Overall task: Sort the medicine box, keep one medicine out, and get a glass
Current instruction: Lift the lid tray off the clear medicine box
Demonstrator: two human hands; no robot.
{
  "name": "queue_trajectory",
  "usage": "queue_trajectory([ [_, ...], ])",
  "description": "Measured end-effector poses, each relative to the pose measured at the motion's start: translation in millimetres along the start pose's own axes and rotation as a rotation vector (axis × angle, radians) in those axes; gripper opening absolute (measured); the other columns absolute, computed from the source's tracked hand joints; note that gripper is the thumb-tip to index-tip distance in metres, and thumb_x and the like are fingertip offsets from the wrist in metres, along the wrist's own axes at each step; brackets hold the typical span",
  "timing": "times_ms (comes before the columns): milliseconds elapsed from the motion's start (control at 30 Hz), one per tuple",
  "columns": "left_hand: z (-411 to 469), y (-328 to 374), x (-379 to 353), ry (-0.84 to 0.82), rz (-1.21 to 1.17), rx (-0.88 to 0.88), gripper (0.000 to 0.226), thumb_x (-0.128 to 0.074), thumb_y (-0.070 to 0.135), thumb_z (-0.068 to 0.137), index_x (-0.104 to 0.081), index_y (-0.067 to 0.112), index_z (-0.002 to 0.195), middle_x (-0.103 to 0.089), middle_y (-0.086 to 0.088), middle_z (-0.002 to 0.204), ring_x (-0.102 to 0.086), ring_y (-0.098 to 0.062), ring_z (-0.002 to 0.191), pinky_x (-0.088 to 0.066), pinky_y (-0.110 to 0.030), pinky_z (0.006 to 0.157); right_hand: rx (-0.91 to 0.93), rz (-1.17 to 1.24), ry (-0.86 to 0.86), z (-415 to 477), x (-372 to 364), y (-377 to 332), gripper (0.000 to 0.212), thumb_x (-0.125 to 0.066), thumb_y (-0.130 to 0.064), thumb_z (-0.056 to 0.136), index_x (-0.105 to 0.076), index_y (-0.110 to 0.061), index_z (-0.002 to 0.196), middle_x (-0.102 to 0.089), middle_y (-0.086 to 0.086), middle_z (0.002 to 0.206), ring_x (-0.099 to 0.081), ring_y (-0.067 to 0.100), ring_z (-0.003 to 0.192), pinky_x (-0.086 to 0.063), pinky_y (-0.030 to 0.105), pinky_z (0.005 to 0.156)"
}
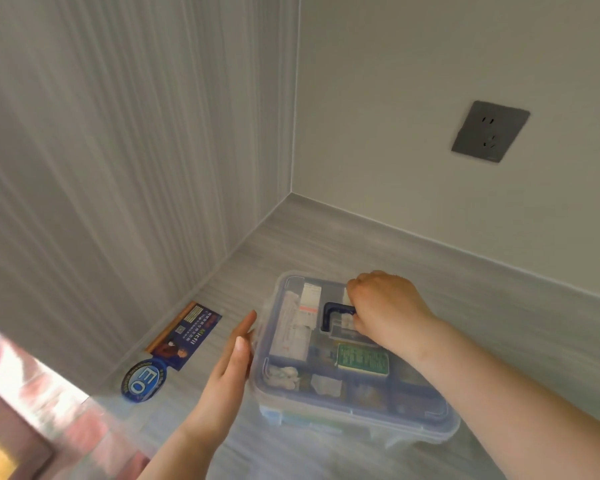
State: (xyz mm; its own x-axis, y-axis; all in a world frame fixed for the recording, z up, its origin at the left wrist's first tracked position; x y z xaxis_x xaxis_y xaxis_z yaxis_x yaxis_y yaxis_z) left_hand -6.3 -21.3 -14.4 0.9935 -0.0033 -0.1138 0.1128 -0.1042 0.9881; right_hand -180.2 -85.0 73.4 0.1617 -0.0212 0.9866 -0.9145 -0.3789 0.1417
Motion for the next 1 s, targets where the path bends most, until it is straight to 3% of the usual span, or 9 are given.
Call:
queue_trajectory([
  [100, 2, -3, 2, -0.015, -0.045, -0.010, 0.041, -0.029, 0.051, 0.073, -0.050, 0.040, 0.106, -0.050, 0.009, 0.129, -0.045, -0.003, 0.119, -0.033, -0.028, 0.100, 0.054, -0.045, -0.041, 5, -1, -2, 0.017, -0.049, -0.001, 0.080, -0.055, -0.004, 0.095, -0.058, 0.013, 0.105, -0.050, 0.028, 0.098, -0.030, 0.031, 0.061],
  [333, 4, -5, 5, -0.045, -0.023, -0.002, 0.044, -0.029, 0.053, 0.073, -0.048, 0.041, 0.111, -0.050, 0.014, 0.129, -0.045, -0.002, 0.121, -0.031, -0.033, 0.105, 0.092, -0.021, -0.027, 1, 1, -1, 0.032, -0.046, 0.002, 0.081, -0.042, -0.008, 0.112, -0.057, 0.014, 0.107, -0.055, 0.028, 0.093, -0.029, 0.030, 0.059],
  [433, 4, -6, 6, -0.044, 0.001, -0.005, 0.043, -0.030, 0.056, 0.072, -0.048, 0.045, 0.109, -0.050, 0.021, 0.126, -0.045, 0.007, 0.115, -0.032, -0.029, 0.103, 0.166, -0.081, -0.040, -4, -3, -7, 0.030, -0.040, 0.007, 0.081, -0.045, -0.005, 0.108, -0.052, 0.018, 0.111, -0.051, 0.030, 0.096, -0.021, 0.028, 0.048],
  [500, 6, -7, 7, -0.048, 0.005, -0.016, 0.044, -0.030, 0.057, 0.072, -0.048, 0.044, 0.111, -0.050, 0.020, 0.127, -0.044, 0.002, 0.119, -0.031, -0.032, 0.106, 0.149, -0.054, -0.055, -5, -5, -7, 0.032, -0.039, 0.009, 0.079, -0.044, -0.003, 0.108, -0.050, 0.019, 0.112, -0.051, 0.030, 0.096, -0.017, 0.028, 0.045],
  [567, 6, -6, 6, -0.053, -0.004, -0.031, 0.044, -0.030, 0.054, 0.074, -0.048, 0.043, 0.112, -0.050, 0.017, 0.129, -0.042, -0.003, 0.123, -0.029, -0.035, 0.108, 0.070, 0.073, -0.039, -5, -2, -1, 0.029, -0.042, 0.002, 0.081, -0.046, -0.005, 0.109, -0.052, 0.016, 0.114, -0.051, 0.030, 0.098, -0.037, 0.033, 0.057],
  [633, 5, -6, 5, -0.053, -0.020, -0.032, 0.043, -0.029, 0.054, 0.074, -0.049, 0.042, 0.111, -0.050, 0.014, 0.130, -0.042, -0.004, 0.124, -0.028, -0.035, 0.108, -0.011, 0.262, -0.054, -6, 0, 6, 0.029, -0.045, -0.006, 0.081, -0.050, -0.008, 0.110, -0.056, 0.012, 0.114, -0.050, 0.027, 0.102, -0.043, 0.034, 0.078],
  [867, 3, -5, 5, -0.100, -0.053, -0.031, 0.051, -0.037, 0.062, 0.076, -0.045, 0.035, 0.118, -0.050, 0.013, 0.130, -0.049, 0.004, 0.115, -0.045, -0.011, 0.087, -0.018, 0.539, -0.068, -22, 30, 22, 0.014, -0.056, -0.010, 0.076, -0.064, -0.018, 0.084, -0.059, -0.005, 0.073, -0.055, 0.014, 0.071, -0.042, 0.026, 0.065],
  [967, 5, -4, 4, -0.098, -0.092, -0.018, 0.087, -0.055, 0.082, 0.048, -0.044, 0.028, 0.116, -0.055, 0.004, 0.122, -0.053, -0.010, 0.113, -0.039, -0.025, 0.096, -0.028, 0.532, 0.039, -25, 54, 38, 0.018, -0.060, -0.008, 0.075, -0.058, -0.026, 0.073, -0.052, -0.014, 0.057, -0.053, 0.013, 0.061, -0.037, 0.025, 0.058],
  [1000, 5, -4, 4, -0.091, -0.088, -0.001, 0.086, -0.057, 0.080, 0.048, -0.045, 0.029, 0.115, -0.055, 0.003, 0.120, -0.052, -0.013, 0.114, -0.035, -0.030, 0.098, -0.045, 0.534, 0.084, -24, 61, 45, 0.017, -0.061, -0.009, 0.075, -0.060, -0.025, 0.073, -0.050, -0.016, 0.055, -0.051, 0.012, 0.058, -0.036, 0.024, 0.056],
])
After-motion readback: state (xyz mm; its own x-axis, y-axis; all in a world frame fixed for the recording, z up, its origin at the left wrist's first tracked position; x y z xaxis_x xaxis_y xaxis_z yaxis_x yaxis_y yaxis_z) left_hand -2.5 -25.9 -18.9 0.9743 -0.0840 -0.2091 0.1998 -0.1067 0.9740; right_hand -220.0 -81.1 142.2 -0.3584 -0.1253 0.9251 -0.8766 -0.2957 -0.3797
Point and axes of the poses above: each hand's wrist, its own z-axis towards the middle knuckle, its own x-axis out of the back of the hand, y = z × x, the point moved 4 cm from there along z, towards the middle knuckle
